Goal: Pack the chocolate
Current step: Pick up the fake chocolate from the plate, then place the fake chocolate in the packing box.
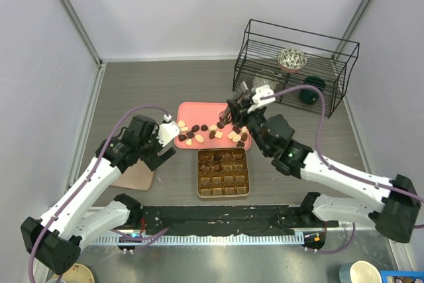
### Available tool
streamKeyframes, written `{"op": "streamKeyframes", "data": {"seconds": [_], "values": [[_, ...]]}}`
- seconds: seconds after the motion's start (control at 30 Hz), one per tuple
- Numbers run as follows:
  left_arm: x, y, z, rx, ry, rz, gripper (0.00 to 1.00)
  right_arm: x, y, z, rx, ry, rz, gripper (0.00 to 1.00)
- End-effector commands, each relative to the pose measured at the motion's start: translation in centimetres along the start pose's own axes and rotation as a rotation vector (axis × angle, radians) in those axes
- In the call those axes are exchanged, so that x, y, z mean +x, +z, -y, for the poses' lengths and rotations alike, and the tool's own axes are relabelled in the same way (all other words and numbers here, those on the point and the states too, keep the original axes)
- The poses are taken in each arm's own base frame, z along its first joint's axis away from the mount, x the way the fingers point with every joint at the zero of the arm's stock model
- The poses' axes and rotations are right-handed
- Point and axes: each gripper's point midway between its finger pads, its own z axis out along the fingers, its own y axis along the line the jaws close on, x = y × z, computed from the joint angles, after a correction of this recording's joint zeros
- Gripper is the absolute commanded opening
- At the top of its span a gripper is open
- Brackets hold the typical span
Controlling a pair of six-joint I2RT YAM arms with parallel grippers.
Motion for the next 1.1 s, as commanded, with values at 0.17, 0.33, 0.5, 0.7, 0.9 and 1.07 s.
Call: {"op": "streamKeyframes", "data": {"seconds": [0.17,0.33,0.5,0.7,0.9,1.07], "values": [[-1.0,0.0,-1.7,-0.084,-0.030,0.038,1.00,2.2,-7.9,-3.1,-0.142,0.067,-0.171,0.29],[-0.7,-0.1,-1.7,-0.090,-0.042,0.032,1.00,3.2,-9.2,-3.8,-0.168,0.052,-0.233,0.29],[-0.7,-0.2,-1.7,-0.089,-0.045,0.029,1.00,5.1,-9.5,-4.0,-0.178,0.057,-0.264,0.29],[-0.6,-0.5,-1.7,-0.092,-0.044,0.027,1.00,6.3,-9.8,-4.8,-0.199,0.079,-0.282,0.32],[0.0,-0.3,-1.5,-0.090,-0.047,0.013,1.00,6.5,-9.7,-5.1,-0.203,0.078,-0.278,0.39],[-0.1,-0.5,-1.6,-0.098,-0.047,0.023,1.00,6.3,-9.7,-5.2,-0.210,0.074,-0.277,0.43]]}}
